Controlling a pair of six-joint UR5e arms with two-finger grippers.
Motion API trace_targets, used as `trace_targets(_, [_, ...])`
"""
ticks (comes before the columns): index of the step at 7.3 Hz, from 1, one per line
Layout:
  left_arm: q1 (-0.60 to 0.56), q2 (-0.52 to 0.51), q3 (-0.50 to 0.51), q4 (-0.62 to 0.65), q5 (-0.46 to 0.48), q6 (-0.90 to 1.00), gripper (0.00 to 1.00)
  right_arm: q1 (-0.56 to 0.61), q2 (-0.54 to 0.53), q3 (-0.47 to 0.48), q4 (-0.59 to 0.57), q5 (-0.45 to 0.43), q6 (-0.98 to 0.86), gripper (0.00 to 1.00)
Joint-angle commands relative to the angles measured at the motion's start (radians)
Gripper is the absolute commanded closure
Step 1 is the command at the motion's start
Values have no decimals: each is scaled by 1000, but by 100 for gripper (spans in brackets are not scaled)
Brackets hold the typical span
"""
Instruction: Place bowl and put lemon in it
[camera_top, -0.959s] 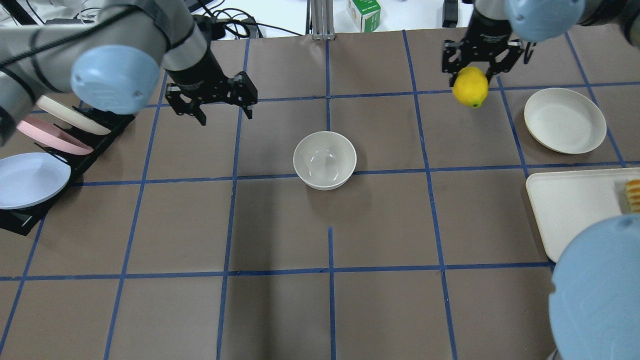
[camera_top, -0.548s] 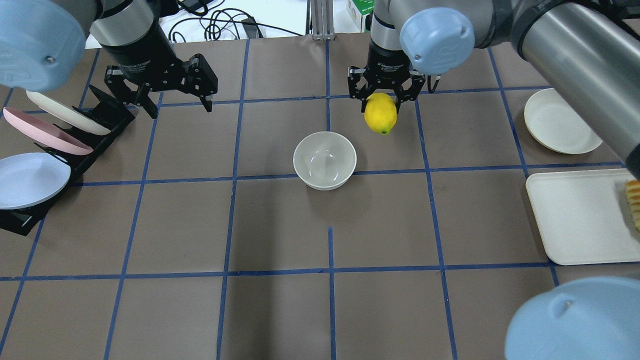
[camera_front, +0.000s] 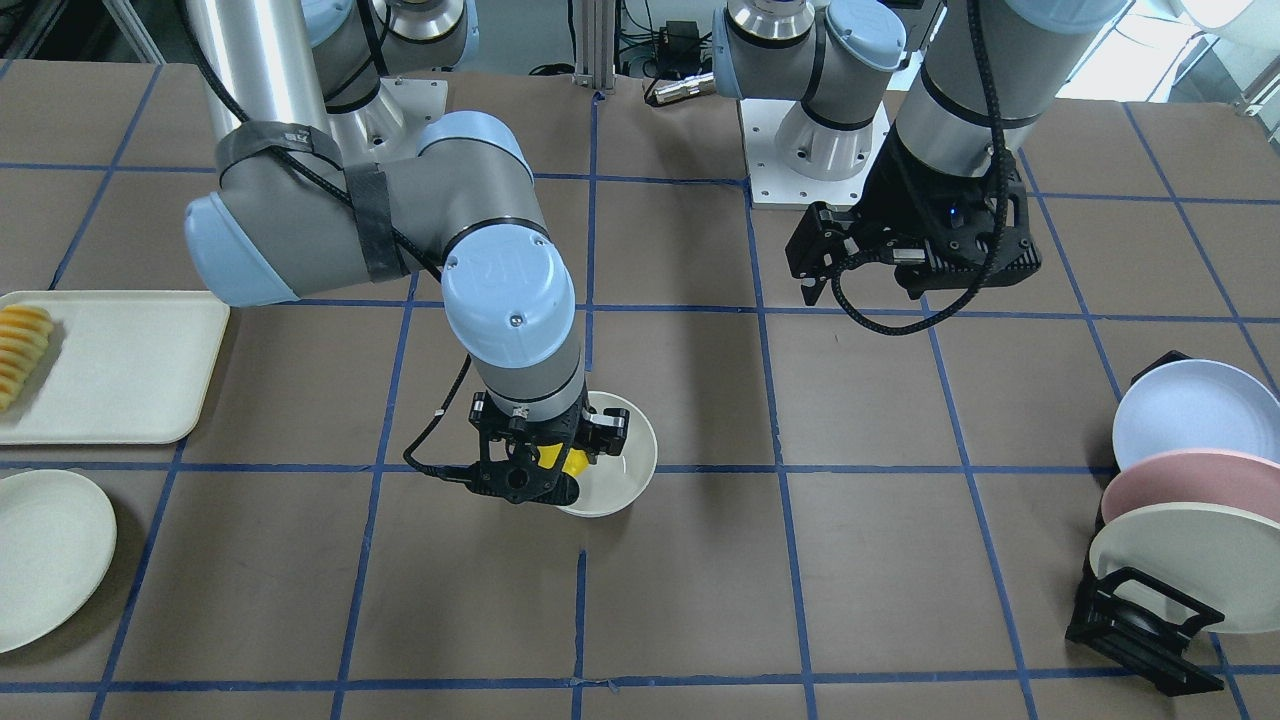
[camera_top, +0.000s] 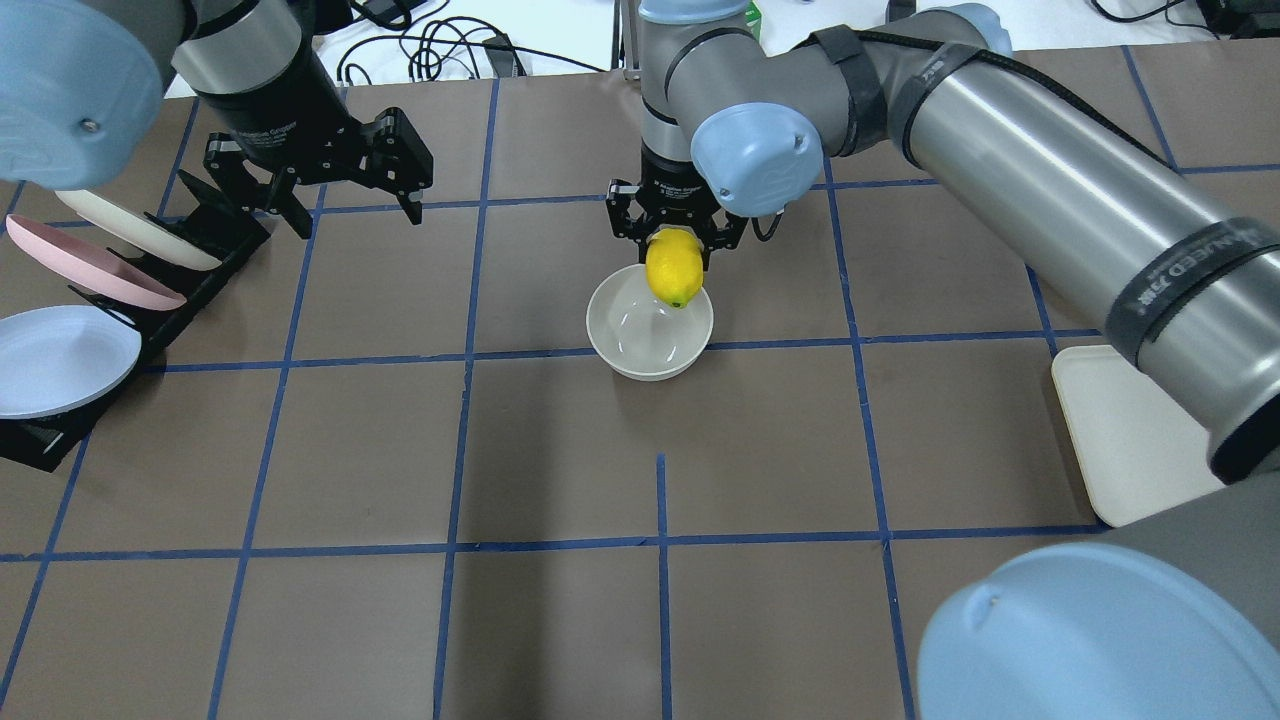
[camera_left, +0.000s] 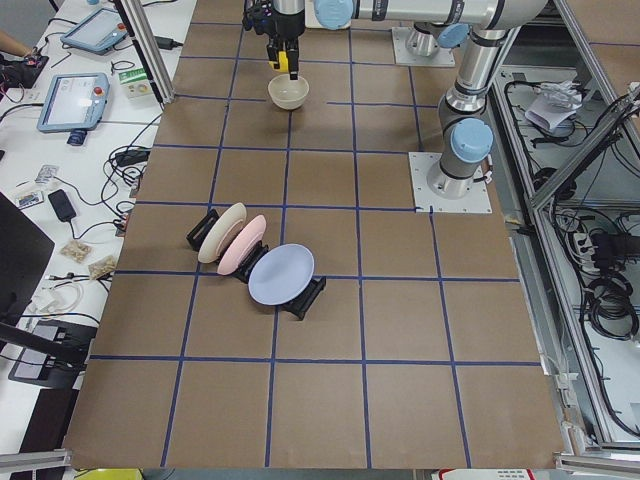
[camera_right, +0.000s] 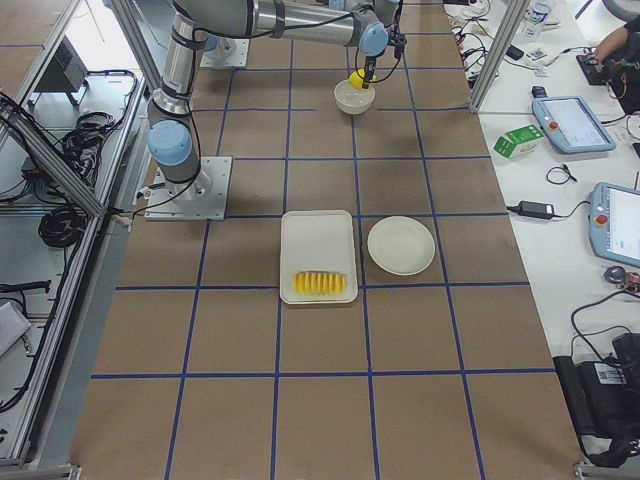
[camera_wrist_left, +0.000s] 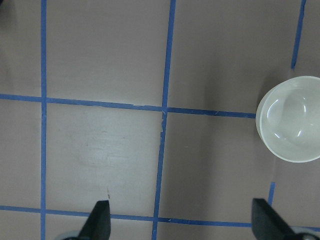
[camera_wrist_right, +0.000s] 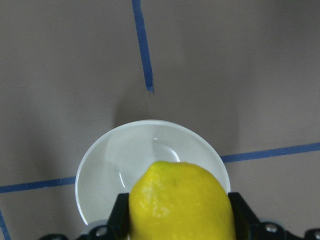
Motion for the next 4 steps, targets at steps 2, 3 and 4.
trace_targets(2, [4, -8, 0, 2, 1, 7, 0, 12, 44, 11, -41, 5, 68, 100])
trace_targets(3, [16, -8, 0, 2, 4, 12, 0, 12, 45, 32, -48, 37, 68, 100])
trace_targets(4, [15, -3, -2, 2, 4, 12, 0, 12, 46, 58, -104, 42, 69, 100])
